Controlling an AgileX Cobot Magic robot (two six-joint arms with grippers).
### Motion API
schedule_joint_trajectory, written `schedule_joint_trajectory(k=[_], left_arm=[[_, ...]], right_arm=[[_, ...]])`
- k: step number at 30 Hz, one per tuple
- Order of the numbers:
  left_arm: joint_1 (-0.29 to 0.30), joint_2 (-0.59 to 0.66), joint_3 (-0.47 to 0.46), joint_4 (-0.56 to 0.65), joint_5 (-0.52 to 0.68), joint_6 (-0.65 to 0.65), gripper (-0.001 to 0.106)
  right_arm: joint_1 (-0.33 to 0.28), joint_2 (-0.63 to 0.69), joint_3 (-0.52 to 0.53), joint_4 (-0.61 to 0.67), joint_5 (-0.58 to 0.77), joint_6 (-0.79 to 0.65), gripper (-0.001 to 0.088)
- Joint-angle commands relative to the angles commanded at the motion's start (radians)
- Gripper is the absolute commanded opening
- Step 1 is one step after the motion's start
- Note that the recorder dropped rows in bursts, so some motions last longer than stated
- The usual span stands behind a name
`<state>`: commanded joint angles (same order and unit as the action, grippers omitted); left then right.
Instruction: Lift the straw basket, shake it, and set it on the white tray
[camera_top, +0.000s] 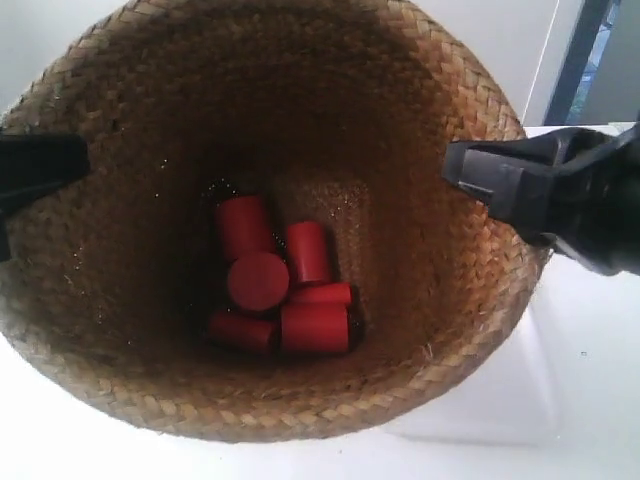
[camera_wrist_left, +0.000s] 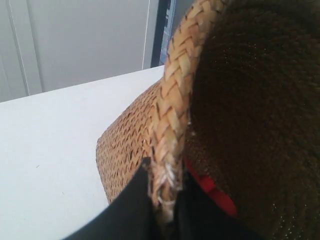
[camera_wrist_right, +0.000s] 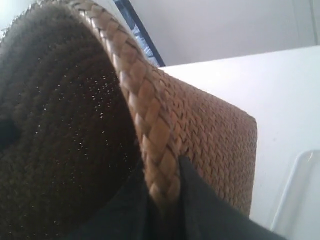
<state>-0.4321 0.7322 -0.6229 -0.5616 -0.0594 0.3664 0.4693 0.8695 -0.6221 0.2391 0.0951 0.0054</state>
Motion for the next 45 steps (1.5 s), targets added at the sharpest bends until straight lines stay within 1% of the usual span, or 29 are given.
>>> schedule_joint_trajectory(k=[1,3,5,7,9,11,13,14,15,16,19,20,22,23,25,26,27,28,30,31,32,33,35,37,38,40,42,43,45], left_arm=[[0.0,0.022,0.005,0.01,-0.033,0.009,0.0],[0.0,0.04,-0.002,0.04,-0.055,0.016,0.0],[0.0,0.031,-0.024,0.044,-0.016,0.016,0.0],[0.0,0.007,-0.047,0.046,0.072,0.003,0.0],[0.0,-0.006,-0.048,0.046,0.123,-0.024,0.0],[0.0,0.0,-0.022,0.049,0.105,0.0,0.0],[0.002,0.054,0.019,0.049,-0.032,0.017,0.0],[0.002,0.074,0.023,0.049,-0.091,0.017,0.0],[0.002,0.084,0.01,0.049,-0.111,0.017,0.0],[0.002,0.081,-0.018,0.049,-0.082,0.017,0.0],[0.002,-0.003,-0.113,0.07,0.119,0.024,0.0],[0.002,-0.023,-0.128,0.07,0.152,0.024,0.0],[0.002,-0.046,-0.116,0.013,0.14,0.013,0.0],[0.002,-0.037,-0.093,-0.005,0.091,0.015,0.0],[0.002,0.043,-0.022,0.002,-0.065,0.028,0.0],[0.002,0.08,-0.003,0.004,-0.108,0.035,0.0],[0.002,0.095,-0.011,0.006,-0.114,0.035,0.0],[0.002,0.083,-0.039,0.015,-0.065,0.038,0.0],[0.0,0.023,-0.109,0.064,0.113,0.042,0.0],[0.0,-0.01,-0.138,0.077,0.189,0.048,0.0],[0.0,-0.039,-0.148,0.077,0.218,0.051,0.0],[0.0,-0.055,-0.146,0.062,0.202,0.051,0.0],[0.0,-0.042,-0.088,0.001,0.088,0.051,0.0],[0.0,0.038,-0.011,-0.001,-0.05,0.062,0.0],[0.002,0.067,0.001,0.009,-0.075,0.083,0.0],[0.0,0.051,-0.033,0.009,-0.007,0.086,0.0],[0.0,-0.015,-0.095,0.017,0.136,0.086,0.0],[0.0,-0.047,-0.12,0.017,0.179,0.086,0.0],[0.0,-0.083,-0.12,0.017,0.175,0.086,0.0]], right_arm=[[-0.023,0.051,-0.013,-0.011,0.005,0.016,0.0],[-0.048,0.124,-0.065,-0.008,0.105,0.079,0.0],[-0.051,0.154,-0.132,-0.008,0.26,0.139,0.0],[-0.03,0.136,-0.175,-0.006,0.334,0.151,0.0],[-0.004,0.101,-0.181,-0.004,0.306,0.18,0.0],[0.008,0.094,-0.16,-0.04,0.21,0.183,0.0],[-0.008,0.146,-0.118,-0.121,0.063,0.199,0.0],[-0.019,0.168,-0.114,-0.152,0.028,0.196,0.0],[-0.028,0.179,-0.128,-0.163,0.042,0.2,0.0],[-0.03,0.168,-0.162,-0.147,0.108,0.218,0.0],[0.003,0.044,-0.275,-0.121,0.347,0.218,0.0],[0.013,0.003,-0.293,-0.121,0.371,0.222,0.0],[0.025,-0.062,-0.271,-0.134,0.315,0.252,0.0],[0.027,-0.061,-0.237,-0.158,0.253,0.273,0.0],[0.025,0.015,-0.13,-0.269,0.054,0.292,0.0],[0.012,0.055,-0.104,-0.306,0.007,0.292,0.0],[0.001,0.09,-0.103,-0.305,0.016,0.304,0.0],[-0.001,0.095,-0.128,-0.285,0.09,0.325,0.0],[0.019,0.042,-0.188,-0.253,0.261,0.328,0.0],[0.032,-0.003,-0.208,-0.253,0.296,0.33,0.0],[0.044,-0.046,-0.213,-0.253,0.292,0.339,0.0],[0.051,-0.077,-0.202,-0.253,0.264,0.341,0.0],[0.048,-0.063,-0.118,-0.259,0.094,0.344,0.0],[0.032,0.037,-0.035,-0.28,-0.054,0.337,0.0],[0.017,0.087,-0.023,-0.282,-0.071,0.331,0.0],[0.013,0.105,-0.07,-0.261,0.053,0.368,0.0],[0.041,0.02,-0.143,-0.239,0.174,0.366,0.0],[0.058,-0.025,-0.164,-0.233,0.191,0.366,0.0],[0.079,-0.09,-0.157,-0.239,0.144,0.366,0.0]])
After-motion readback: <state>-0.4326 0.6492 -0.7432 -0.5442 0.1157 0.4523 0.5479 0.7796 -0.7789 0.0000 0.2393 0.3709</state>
